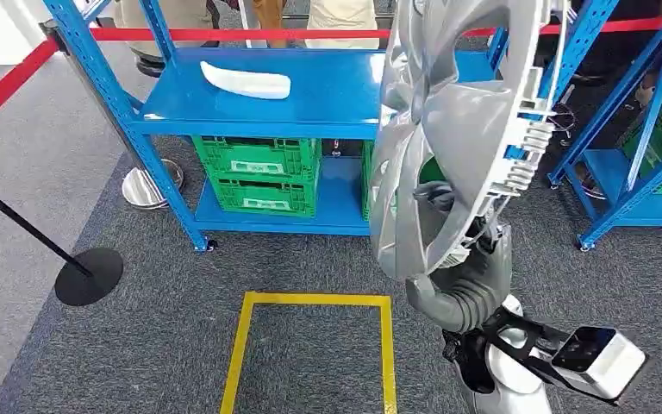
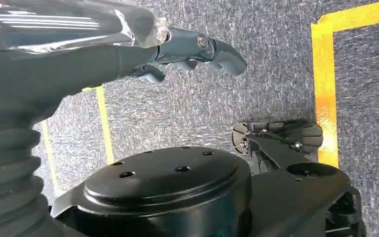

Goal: Take the parts from the cabinet and place them on the table.

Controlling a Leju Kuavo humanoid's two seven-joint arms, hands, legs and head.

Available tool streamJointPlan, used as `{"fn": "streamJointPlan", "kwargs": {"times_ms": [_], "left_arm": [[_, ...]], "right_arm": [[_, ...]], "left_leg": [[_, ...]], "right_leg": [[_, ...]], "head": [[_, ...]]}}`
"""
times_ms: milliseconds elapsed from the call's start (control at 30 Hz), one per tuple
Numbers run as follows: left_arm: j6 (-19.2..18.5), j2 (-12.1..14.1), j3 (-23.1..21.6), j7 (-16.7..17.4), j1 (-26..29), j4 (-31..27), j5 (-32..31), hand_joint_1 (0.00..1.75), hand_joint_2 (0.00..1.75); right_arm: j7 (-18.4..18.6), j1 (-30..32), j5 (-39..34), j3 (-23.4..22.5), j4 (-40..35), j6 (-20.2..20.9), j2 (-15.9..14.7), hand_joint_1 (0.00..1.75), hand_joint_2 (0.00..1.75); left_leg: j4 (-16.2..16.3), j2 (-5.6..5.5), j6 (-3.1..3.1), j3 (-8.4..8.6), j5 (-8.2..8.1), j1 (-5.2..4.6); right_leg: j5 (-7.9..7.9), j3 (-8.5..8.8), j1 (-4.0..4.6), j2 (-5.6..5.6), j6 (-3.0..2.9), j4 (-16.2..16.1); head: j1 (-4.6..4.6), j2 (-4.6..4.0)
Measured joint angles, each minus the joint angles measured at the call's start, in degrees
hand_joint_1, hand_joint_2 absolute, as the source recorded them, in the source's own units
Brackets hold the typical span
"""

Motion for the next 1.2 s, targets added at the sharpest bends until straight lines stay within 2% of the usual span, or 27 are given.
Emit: {"fn": "streamJointPlan", "kwargs": {"times_ms": [33, 67, 133, 200, 233, 267, 300, 333, 367, 433, 467, 500, 567, 600, 667, 700, 733, 767, 800, 867, 900, 933, 967, 1033, 1067, 1133, 1200], "left_arm": [[-0.1, 0.0, 0.0, 0.0, 0.0, 0.0, -0.1, 0.0, 1.75], [-0.2, 0.1, 0.0, 0.0, 0.0, 0.0, -0.3, 0.0, 1.75], [-0.6, 0.1, 0.0, 0.1, -0.2, 0.0, -0.8, 0.0, 1.75], [-0.9, 0.2, 0.0, 0.3, -0.5, 0.0, -1.2, 0.0, 1.75], [-1.0, 0.3, -0.1, 0.5, -0.5, 0.0, -1.5, 0.0, 1.75], [-1.0, 0.3, -0.1, 0.9, -0.6, 0.0, -1.9, 0.0, 1.75], [-1.1, 0.3, -0.3, 1.3, -0.7, 0.0, -2.2, 0.0, 1.75], [-1.1, 0.2, -0.5, 1.6, -0.6, 0.0, -2.3, 0.0, 1.75], [-1.1, 0.2, -0.7, 1.8, -0.5, 0.0, -2.3, 0.0, 1.75], [-1.0, 0.2, -0.9, 1.9, -0.1, 0.0, -2.3, 0.0, 1.75], [-0.8, 0.2, -0.9, 1.9, 0.1, 0.0, -2.2, 0.0, 1.75], [-0.5, 0.2, -0.9, 1.9, 0.2, 0.0, -2.1, 0.0, 1.75], [-0.2, 0.2, -0.9, 1.8, 0.5, 0.1, -1.5, 0.0, 1.75], [0.3, 0.2, -0.9, 1.5, 0.5, 0.1, -1.0, 0.0, 1.75], [0.9, 0.2, -0.8, 0.9, 0.5, 0.1, -0.3, 0.0, 1.75], [1.0, 0.2, -0.7, 0.7, 0.5, 0.1, -0.1, 0.0, 1.75], [1.1, 0.2, -0.6, 0.5, 0.5, 0.1, 0.1, 0.0, 1.75], [1.1, 0.2, -0.5, 0.2, 0.5, 0.1, 0.1, 0.0, 1.75], [1.2, 0.2, -0.5, 0.1, 0.5, 0.1, 0.1, 0.0, 1.75], [1.4, 0.2, -0.5, -0.2, 0.4, 0.1, 0.1, 0.0, 1.75], [1.5, 0.2, -0.4, -0.2, 0.3, 0.1, 0.1, 0.0, 1.75], [1.5, 0.1, -0.2, -0.2, 0.2, 0.1, 0.2, 0.0, 1.75], [1.7, 0.2, 0.0, -0.2, 0.1, 0.1, 0.3, 0.0, 1.75], [1.8, 0.2, 0.3, -0.4, 0.1, 0.1, 0.7, 0.0, 1.75], [2.0, 0.3, 0.5, -0.4, 0.1, 0.1, 0.7, 0.0, 1.75], [2.2, 0.4, 0.7, -0.3, -0.1, 0.1, 0.9, 0.0, 1.75], [2.2, 0.5, 1.0, -0.2, -0.4, 0.1, 0.9, 0.0, 1.75]], "right_arm": [[0.0, 0.2, 0.0, 0.0, -0.2, -0.2, 0.0, 1.75, 1.75], [0.0, 0.2, -0.1, -0.1, -0.2, -0.4, 0.0, 1.75, 1.75], [0.0, 0.5, -0.3, -0.2, -0.3, -1.0, 0.0, 1.75, 1.75], [0.0, 1.0, -0.4, -0.5, -0.5, -1.7, 0.0, 1.75, 1.75], [0.0, 1.3, -0.4, -0.6, -0.5, -2.0, 0.0, 1.75, 1.75], [0.0, 1.7, -0.2, -0.7, -0.6, -2.3, 0.0, 1.75, 1.75], [0.0, 2.3, 0.0, -0.8, -0.8, -2.7, 0.0, 1.75, 1.75], [0.0, 3.0, 0.2, -0.9, -1.0, -2.9, 0.0, 1.75, 1.75], [-0.2, 3.5, 0.4, -1.0, -1.3, -3.2, 0.0, 1.75, 1.75], [-1.0, 4.5, 0.8, -1.2, -2.0, -3.4, -0.2, 1.75, 1.75], [-1.3, 4.9, 0.9, -1.3, -2.3, -3.4, -0.3, 1.75, 1.75], [-1.8, 5.0, 0.9, -1.5, -2.4, -3.4, -0.4, 1.75, 1.75], [-2.4, 5.6, 0.6, -1.7, -2.4, -3.1, -0.6, 1.75, 1.75], [-2.7, 5.9, 0.4, -2.0, -2.4, -2.8, -0.7, 1.75, 1.75], [-2.9, 6.0, 0.0, -2.4, -2.3, -2.3, -0.8, 1.75, 1.75], [-3.0, 6.0, -0.3, -2.5, -2.3, -2.1, -0.9, 1.75, 1.75], [-3.0, 5.9, -0.6, -2.7, -2.1, -2.0, -0.9, 1.75, 1.75], [-3.0, 5.9, -0.9, -2.9, -2.0, -1.9, -0.9, 1.75, 1.75], [-3.0, 5.9, -1.2, -3.1, -1.8, -1.8, -0.9, 1.75, 1.75], [-2.6, 5.9, -1.6, -3.2, -1.6, -1.7, -0.8, 1.75, 1.75], [-2.3, 5.6, -1.9, -3.3, -1.4, -1.7, -0.8, 1.75, 1.75], [-1.9, 5.2, -2.0, -3.3, -1.3, -1.6, -0.7, 1.75, 1.75], [-1.7, 4.9, -2.2, -3.3, -1.1, -1.5, -0.5, 1.75, 1.75], [-1.6, 4.4, -2.5, -3.5, -0.7, -1.4, -0.5, 1.75, 1.75], [-1.6, 3.8, -2.6, -3.5, -0.4, -1.4, -0.5, 1.75, 1.75], [-1.6, 2.8, -3.0, -3.7, 0.5, -1.3, -0.2, 1.75, 1.75], [-1.6, 2.2, -3.3, -3.9, 1.3, -1.3, 0.0, 1.75, 1.75]], "left_leg": [[0.0, -0.1, -0.36, -0.33, 0.5, -0.2], [0.4, -0.31, -0.7, -0.65, -0.46, -0.06], [5.3, -0.68, -1.35, -1.97, -7.17, -0.02], [13.4, -0.91, -1.68, -3.03, -12.35, -0.03], [16.1, -0.91, -1.73, -2.76, -12.56, -0.03], [16.9, -0.89, -1.75, -1.8, -11.14, -0.02], [15.4, -0.82, -1.71, 0.04, -8.75, 0.07], [11.9, -0.79, -1.65, 2.71, -6.47, 0.25], [7.0, -0.83, -1.65, 5.98, -5.44, 0.52], [-2.6, -1.03, -1.32, 11.51, -8.24, 0.32], [-3.4, -1.12, -0.86, 11.43, -8.82, 0.33], [-3.4, -1.11, -0.82, 10.91, -8.82, 0.17], [-3.2, -0.68, 0.68, 9.6, -7.6, 0.59], [-3.1, -0.5, 1.24, 8.9, -6.88, 0.52], [-3.0, -0.2, 1.76, 7.37, -5.46, 0.4], [-3.0, -0.09, 1.84, 6.56, -4.79, 0.28], [-2.7, 0.01, 1.89, 5.86, -4.12, 0.16], [-2.4, 0.09, 1.87, 4.8, -3.58, 0.07], [-1.9, 0.12, 1.83, 3.67, -3.1, -0.01], [-1.3, 0.05, 1.69, 2.3, -2.47, -0.11], [-1.0, 0.02, 1.51, 1.86, -2.24, -0.12], [-0.7, 0.06, 1.23, 1.36, -1.97, -0.41], [-0.7, 0.12, 0.85, 1.06, -1.36, -0.2], [-0.8, 0.12, 0.27, 0.64, -0.58, 0.01], [-0.6, -0.15, -0.03, 0.3, -0.44, -0.36], [2.6, -0.38, -0.91, -1.68, -5.0, -0.06], [10.9, -0.36, -1.55, -3.26, -10.89, 0.31]], "right_leg": [[0.56, -0.68, -0.22, -0.03, -0.66, -0.2], [1.17, -1.2, -0.63, -0.37, -1.16, -0.3], [2.45, -2.59, -0.64, -0.42, -1.84, -0.3], [3.86, -4.21, -0.6, -0.45, -1.86, -0.3], [4.58, -5.1, -0.59, -0.44, -1.79, -0.2], [5.28, -6.06, -0.59, -0.44, -1.68, -0.1], [5.99, -7.03, -0.6, -0.43, -1.5, 0.0], [6.68, -7.94, -0.62, -0.43, -1.29, 0.1], [7.35, -8.68, -0.62, -0.42, -1.02, 0.1], [8.65, -9.57, -0.26, -0.41, -0.35, 0.3], [9.37, -9.79, -0.25, -0.48, -0.03, 0.0], [10.23, -10.21, -0.33, -0.52, 0.26, -0.2], [10.96, -10.83, -0.43, -0.44, 0.92, -0.6], [8.36, -11.37, -0.48, -0.36, 1.17, 0.6], [0.79, -13.1, -0.46, -0.3, 1.51, 8.0], [-1.73, -14.06, -0.46, -0.3, 1.62, 12.6], [-2.66, -14.7, -0.46, -0.29, 1.66, 17.0], [-1.78, -14.44, -0.44, -0.28, 1.51, 18.8], [0.3, -12.82, -0.39, -0.27, 1.17, 18.1], [3.05, -6.78, -0.17, -0.24, 0.36, 10.4], [2.68, -2.77, 0.07, -0.14, -0.18, 4.6], [1.35, -0.62, 0.18, -0.11, -0.47, 1.3], [1.04, -0.33, 0.35, -0.07, -0.27, 0.0], [1.41, -0.85, 0.67, -0.03, -0.62, 0.0], [1.72, -1.12, 0.05, -0.11, -0.99, -1.3], [2.45, -1.92, -0.25, -0.24, -1.77, -1.7], [3.44, -3.24, -0.25, -0.38, -1.73, -1.6]], "head": [[-0.2, 0.0], [0.06, 0.0], [-0.61, 0.0], [-0.64, 0.0], [-0.55, 0.0], [-0.59, 0.0], [-0.64, 0.0], [-0.57, 0.0], [-0.62, 0.0], [-0.57, 0.0], [-0.46, 0.0], [-0.62, 0.0], [-0.61, 0.0], [-0.59, 0.0], [-0.13, 0.0], [-0.16, 0.0], [-0.11, 0.0], [-0.16, 0.0], [-0.16, 0.0], [-0.16, 0.0], [-0.13, 0.0], [-0.24, 0.0], [-0.22, 0.0], [-0.18, 0.0], [-0.18, 0.0], [-0.51, 0.0], [-0.64, 0.0]]}}
